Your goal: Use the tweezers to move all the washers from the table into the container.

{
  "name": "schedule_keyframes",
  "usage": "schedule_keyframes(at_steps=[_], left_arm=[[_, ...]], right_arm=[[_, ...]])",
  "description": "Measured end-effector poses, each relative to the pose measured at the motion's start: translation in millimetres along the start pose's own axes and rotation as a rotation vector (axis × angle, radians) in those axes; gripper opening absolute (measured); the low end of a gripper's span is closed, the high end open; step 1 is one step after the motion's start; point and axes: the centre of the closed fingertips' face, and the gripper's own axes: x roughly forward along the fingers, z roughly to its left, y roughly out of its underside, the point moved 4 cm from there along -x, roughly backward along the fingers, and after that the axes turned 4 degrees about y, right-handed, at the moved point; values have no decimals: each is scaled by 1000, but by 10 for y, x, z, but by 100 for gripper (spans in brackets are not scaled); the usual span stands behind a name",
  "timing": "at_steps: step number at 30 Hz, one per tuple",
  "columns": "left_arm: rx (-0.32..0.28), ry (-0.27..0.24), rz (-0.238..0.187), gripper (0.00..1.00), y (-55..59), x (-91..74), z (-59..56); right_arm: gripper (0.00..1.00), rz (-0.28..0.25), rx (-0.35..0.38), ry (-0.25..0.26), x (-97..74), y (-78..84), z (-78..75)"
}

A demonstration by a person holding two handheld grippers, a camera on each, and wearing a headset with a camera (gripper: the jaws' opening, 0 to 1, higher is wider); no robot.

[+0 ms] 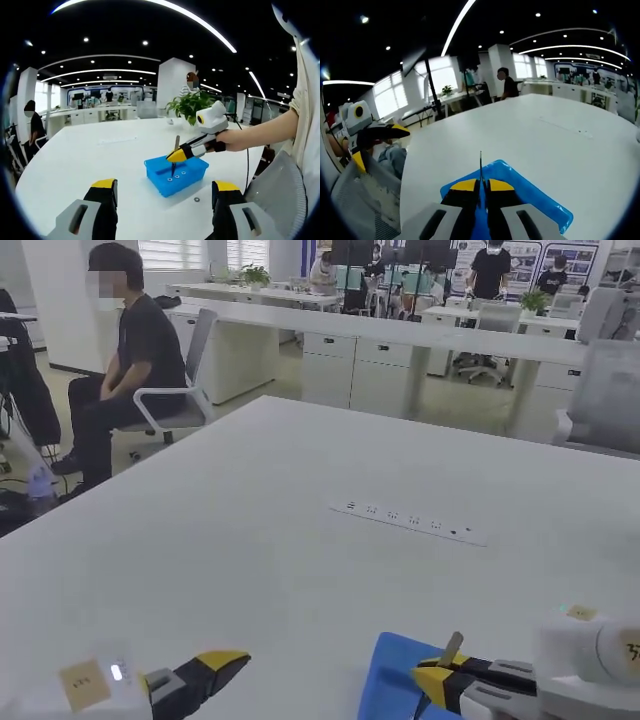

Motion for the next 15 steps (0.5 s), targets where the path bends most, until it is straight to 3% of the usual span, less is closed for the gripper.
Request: schedule_keyframes(at_steps=[15], left_arm=[[2,-1,2,78,2,4,8]], right_arm=[[3,-109,65,17,-223,-167,33]])
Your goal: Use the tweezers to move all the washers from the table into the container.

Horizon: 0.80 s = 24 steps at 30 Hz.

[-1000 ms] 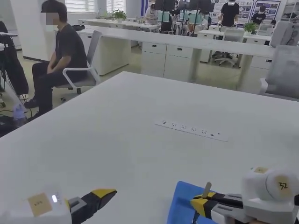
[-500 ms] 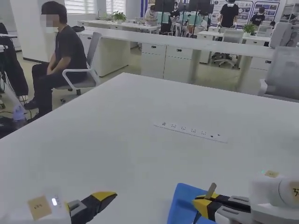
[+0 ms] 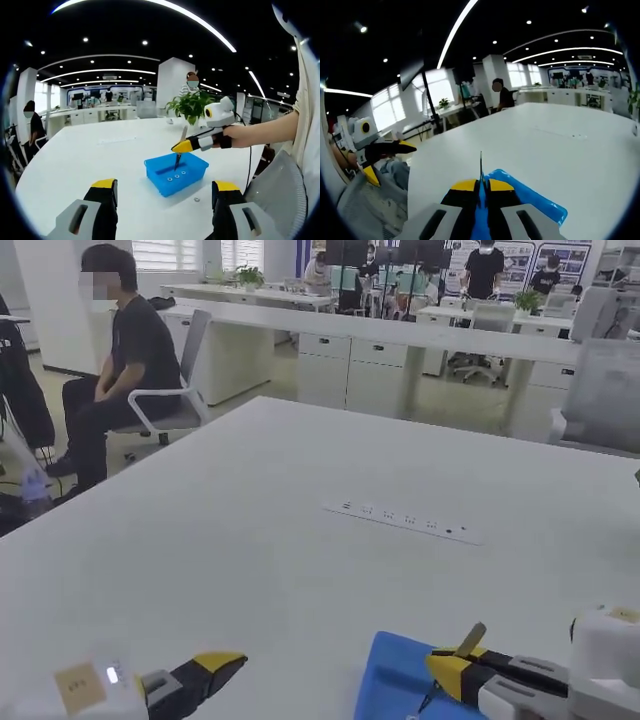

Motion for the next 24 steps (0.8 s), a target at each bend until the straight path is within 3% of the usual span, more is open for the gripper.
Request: schedule_keyframes(at_steps=[13,24], left_arm=[[0,3,-3,78,2,0,-2],[3,3,0,78,4,2,-4]], right_arm=[[3,-67,45,-37,-131,-92,198],[4,-43,69,-81,-176,79,348]])
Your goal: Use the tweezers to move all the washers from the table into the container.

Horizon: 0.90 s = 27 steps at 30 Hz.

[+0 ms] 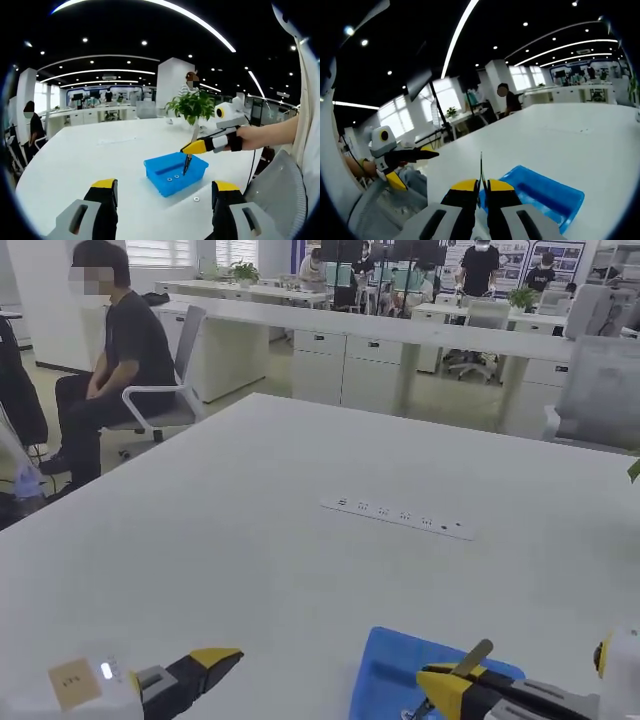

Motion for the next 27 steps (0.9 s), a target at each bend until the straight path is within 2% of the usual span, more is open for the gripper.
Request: schedule_keyframes(at_steps=[13,17,23,27], left_arm=[[-1,2,1,77,-1,-1,-5],[0,3,2,77,1,1,-8],[0,4,3,77,-1,4,-11],[-1,2,1,77,-6,2,-11]], right_arm=[[4,117,-18,-45,-5,379,149],[4,131,-10,-44,-7,437,144],[4,190,-43,-37,-5,552,145],[4,208,-51,-39,-2,595,159]])
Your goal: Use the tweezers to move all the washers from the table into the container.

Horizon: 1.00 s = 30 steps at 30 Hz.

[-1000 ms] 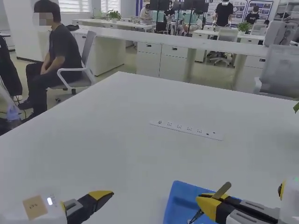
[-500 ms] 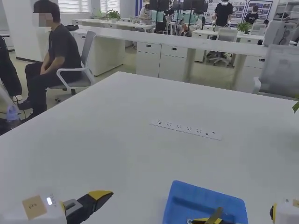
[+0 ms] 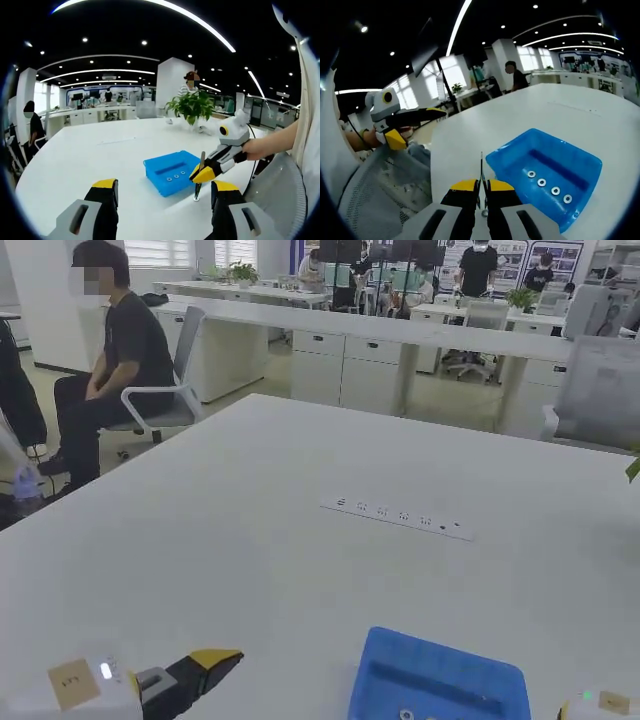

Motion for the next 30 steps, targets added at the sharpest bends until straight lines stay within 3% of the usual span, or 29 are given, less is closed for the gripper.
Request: schedule_keyframes(at_steps=[21,25,30], left_arm=[[0,0,0,77,0,-5,-3],[2,2,1,77,1,-5,-2],[-1,2,-4,77,-7,-4,5]], right_arm=[[4,51,-53,1,16,77,31],[4,59,-85,0,24,77,61],[4,64,-205,-24,41,96,162]])
